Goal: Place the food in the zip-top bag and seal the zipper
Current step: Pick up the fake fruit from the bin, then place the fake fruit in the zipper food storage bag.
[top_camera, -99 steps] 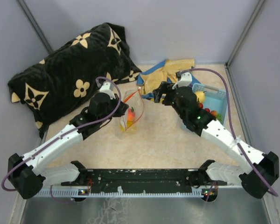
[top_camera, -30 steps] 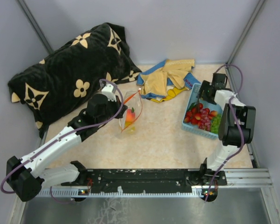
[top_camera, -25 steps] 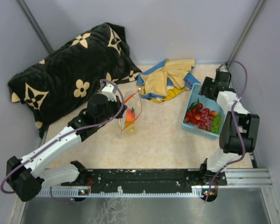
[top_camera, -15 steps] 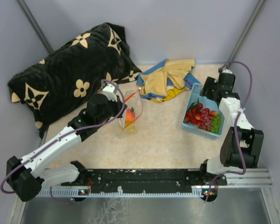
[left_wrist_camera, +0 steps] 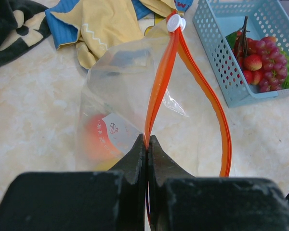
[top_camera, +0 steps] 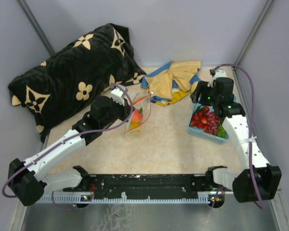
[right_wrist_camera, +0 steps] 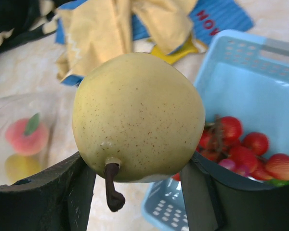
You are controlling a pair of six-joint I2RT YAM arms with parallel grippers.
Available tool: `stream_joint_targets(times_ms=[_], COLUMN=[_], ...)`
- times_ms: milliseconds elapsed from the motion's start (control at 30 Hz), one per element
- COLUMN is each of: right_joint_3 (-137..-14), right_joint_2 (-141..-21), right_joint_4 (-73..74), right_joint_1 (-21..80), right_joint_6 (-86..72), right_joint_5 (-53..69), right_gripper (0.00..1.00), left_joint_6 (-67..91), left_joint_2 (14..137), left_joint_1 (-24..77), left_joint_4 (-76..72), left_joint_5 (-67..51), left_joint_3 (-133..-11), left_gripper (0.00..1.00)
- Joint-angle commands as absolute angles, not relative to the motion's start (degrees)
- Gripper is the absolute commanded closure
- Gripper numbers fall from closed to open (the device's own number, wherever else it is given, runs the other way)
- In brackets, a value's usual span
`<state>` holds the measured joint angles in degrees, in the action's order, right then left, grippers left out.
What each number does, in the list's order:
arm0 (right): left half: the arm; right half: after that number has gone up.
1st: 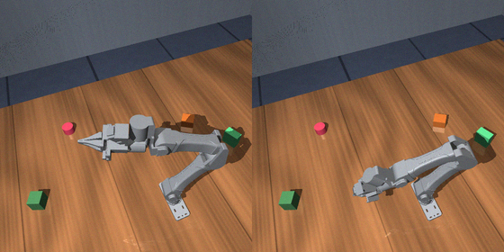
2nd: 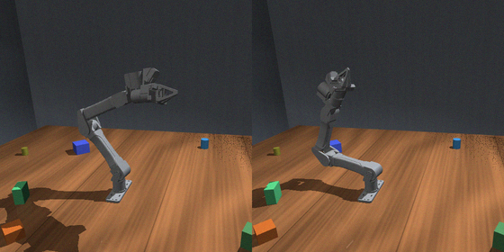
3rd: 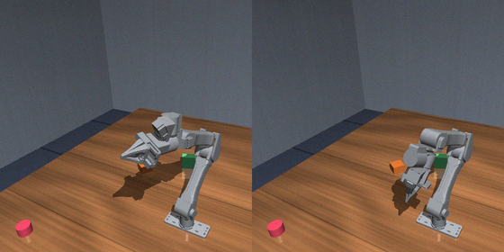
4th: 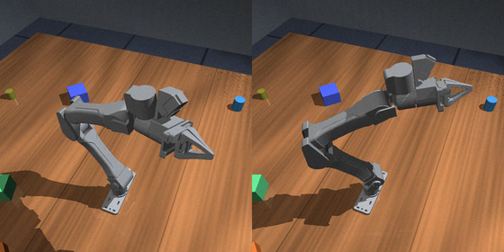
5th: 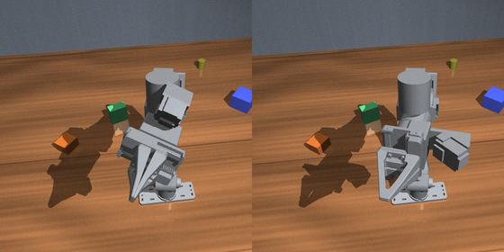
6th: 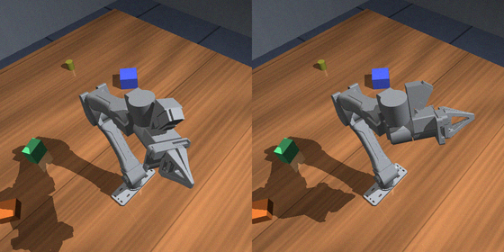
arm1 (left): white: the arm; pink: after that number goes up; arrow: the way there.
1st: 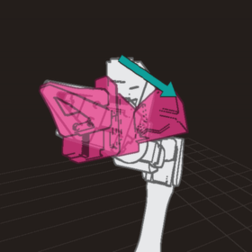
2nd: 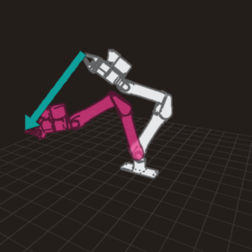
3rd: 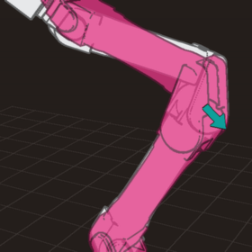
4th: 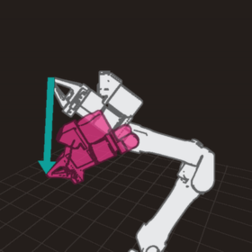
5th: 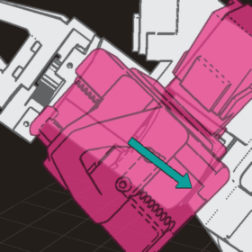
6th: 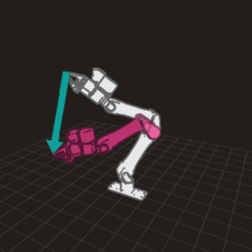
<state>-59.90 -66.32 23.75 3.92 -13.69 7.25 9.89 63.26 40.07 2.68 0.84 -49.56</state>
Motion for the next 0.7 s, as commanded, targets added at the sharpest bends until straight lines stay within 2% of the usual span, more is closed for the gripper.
stream_joint_targets(times_ms=[0,367,667], right_joint_3=[-62.7,-68.7,-73.0], right_joint_2=[-63.0,-63.7,-69.1], right_joint_4=[26.6,28.8,24.7], right_joint_1=[10.7,31.8,43.7], right_joint_6=[-15.3,-20.2,-22.0], right_joint_5=[7.4,2.1,7.0], right_gripper=[0.47,0.47,0.47], left_joint_6=[7.8,5.9,5.4], left_joint_2=[63.8,63.1,61.3], left_joint_1=[39.8,39.8,39.8], left_joint_4=[-1.0,-3.1,-3.9], left_joint_5=[-2.3,-2.8,-2.5], left_joint_3=[-49.0,-47.3,-45.6], left_gripper=[1.00,1.00,1.00])
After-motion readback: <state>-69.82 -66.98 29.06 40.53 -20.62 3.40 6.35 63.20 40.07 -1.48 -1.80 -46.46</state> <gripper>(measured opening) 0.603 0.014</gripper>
